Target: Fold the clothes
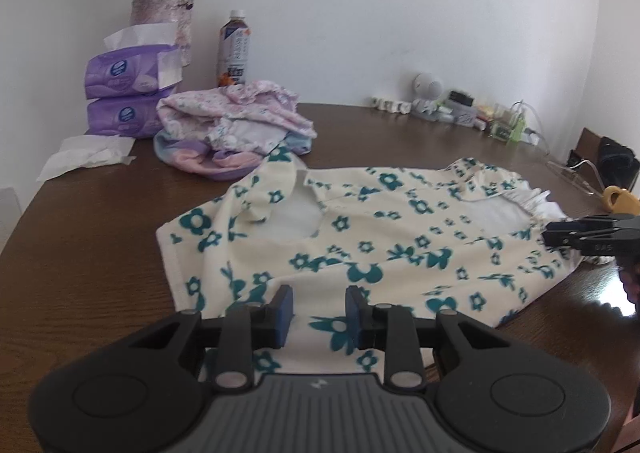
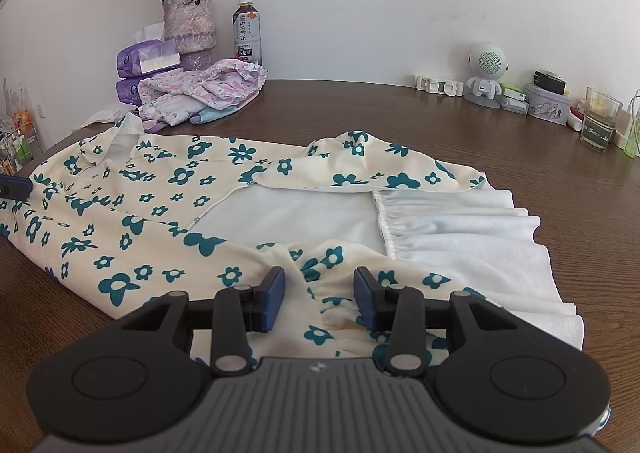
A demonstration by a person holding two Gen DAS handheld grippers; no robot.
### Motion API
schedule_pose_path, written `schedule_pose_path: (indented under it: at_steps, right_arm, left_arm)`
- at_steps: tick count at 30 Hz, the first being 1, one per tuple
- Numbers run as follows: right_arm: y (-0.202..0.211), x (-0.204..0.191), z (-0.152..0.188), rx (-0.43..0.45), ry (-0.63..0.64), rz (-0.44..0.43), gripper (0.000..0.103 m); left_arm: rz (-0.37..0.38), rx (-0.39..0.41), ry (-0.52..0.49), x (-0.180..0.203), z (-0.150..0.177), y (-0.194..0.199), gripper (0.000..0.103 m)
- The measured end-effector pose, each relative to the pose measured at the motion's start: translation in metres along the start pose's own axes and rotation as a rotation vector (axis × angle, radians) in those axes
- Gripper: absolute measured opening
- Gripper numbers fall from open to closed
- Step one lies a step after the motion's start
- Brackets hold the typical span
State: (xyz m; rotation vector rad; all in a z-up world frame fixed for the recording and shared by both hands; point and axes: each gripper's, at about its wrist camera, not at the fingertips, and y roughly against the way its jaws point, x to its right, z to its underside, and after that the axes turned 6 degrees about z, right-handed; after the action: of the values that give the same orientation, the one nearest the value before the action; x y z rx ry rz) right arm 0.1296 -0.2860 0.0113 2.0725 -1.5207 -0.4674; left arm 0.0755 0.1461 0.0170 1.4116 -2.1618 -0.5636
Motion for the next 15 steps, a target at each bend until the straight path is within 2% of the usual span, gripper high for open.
schedule_pose_path:
  at_steps: [1, 6, 7, 8, 10, 15]
  right_arm:
    - [0.0, 0.0, 0.0, 0.0, -0.001, -0.001, 0.039]
    - [0.0, 0.001, 0.0, 0.0, -0.005, -0.006, 0.039]
    - [0.0, 0.001, 0.0, 0.0, -0.005, -0.005, 0.039]
    - [0.0, 0.001, 0.0, 0.0, -0.005, -0.005, 0.039]
    - [0.0, 0.001, 0.0, 0.0, -0.002, -0.002, 0.039]
    - [0.0, 0.0, 0.0, 0.0, -0.004, 0.003, 0.039]
  left_arm:
    - [-0.002, 0.001, 0.018, -0.005, 0.004, 0.0, 0.019]
    - [-0.008, 0.03, 0.068, -0.01, 0.008, 0.003, 0.019]
    - [-0.017, 0.039, 0.055, -0.005, 0.007, 0.003, 0.025]
    - [-0.022, 0.051, 0.041, 0.001, 0.005, 0.003, 0.036]
    - [0.006, 0.085, -0.003, 0.017, 0.002, 0.002, 0.046]
    - [0.088, 0.096, -0.086, 0.053, -0.008, -0.016, 0.047]
